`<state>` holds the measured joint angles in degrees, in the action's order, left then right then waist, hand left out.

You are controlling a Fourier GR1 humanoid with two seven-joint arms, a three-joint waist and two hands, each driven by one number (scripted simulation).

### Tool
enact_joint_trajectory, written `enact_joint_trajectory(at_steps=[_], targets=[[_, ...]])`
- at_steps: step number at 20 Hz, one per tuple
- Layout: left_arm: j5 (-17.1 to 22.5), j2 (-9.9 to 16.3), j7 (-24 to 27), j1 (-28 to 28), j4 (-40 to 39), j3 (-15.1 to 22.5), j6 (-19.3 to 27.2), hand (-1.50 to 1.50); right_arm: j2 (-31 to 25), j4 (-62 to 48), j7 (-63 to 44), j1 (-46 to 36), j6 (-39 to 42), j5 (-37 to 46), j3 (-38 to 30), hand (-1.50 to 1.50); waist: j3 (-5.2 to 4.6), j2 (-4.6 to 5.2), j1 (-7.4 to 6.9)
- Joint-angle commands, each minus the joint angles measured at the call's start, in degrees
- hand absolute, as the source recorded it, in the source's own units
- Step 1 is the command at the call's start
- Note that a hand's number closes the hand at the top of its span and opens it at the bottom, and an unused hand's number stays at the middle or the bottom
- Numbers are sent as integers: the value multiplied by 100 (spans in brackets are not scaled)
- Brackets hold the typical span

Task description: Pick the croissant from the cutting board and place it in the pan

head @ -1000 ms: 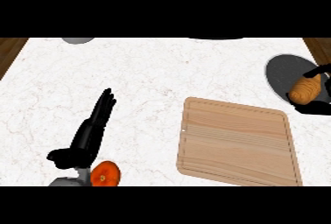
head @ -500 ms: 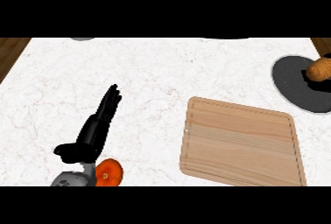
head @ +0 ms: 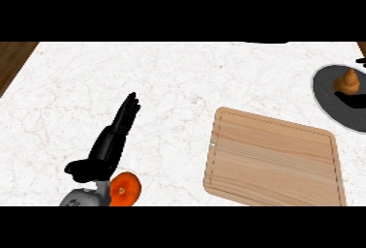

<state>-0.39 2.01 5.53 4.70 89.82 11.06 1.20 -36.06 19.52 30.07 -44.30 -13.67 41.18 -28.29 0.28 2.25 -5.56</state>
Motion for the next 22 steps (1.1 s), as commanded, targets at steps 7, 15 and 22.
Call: enact_joint_trajectory(at_steps=[7, 15, 22], targets=[[62, -42, -64, 158, 1, -19, -51, 0, 149, -926, 111, -458, 1120, 66, 110, -150, 25, 27, -49], [44, 43, 28, -122, 146, -76, -23, 0, -224, -975, 845, -560, 1689, -1046, -977, -150, 25, -25, 68], [52, -33, -48, 47, 31, -143, 50, 0, -863, -1276, 1056, -260, 3288, -1482, -1352, -150, 25, -46, 223]])
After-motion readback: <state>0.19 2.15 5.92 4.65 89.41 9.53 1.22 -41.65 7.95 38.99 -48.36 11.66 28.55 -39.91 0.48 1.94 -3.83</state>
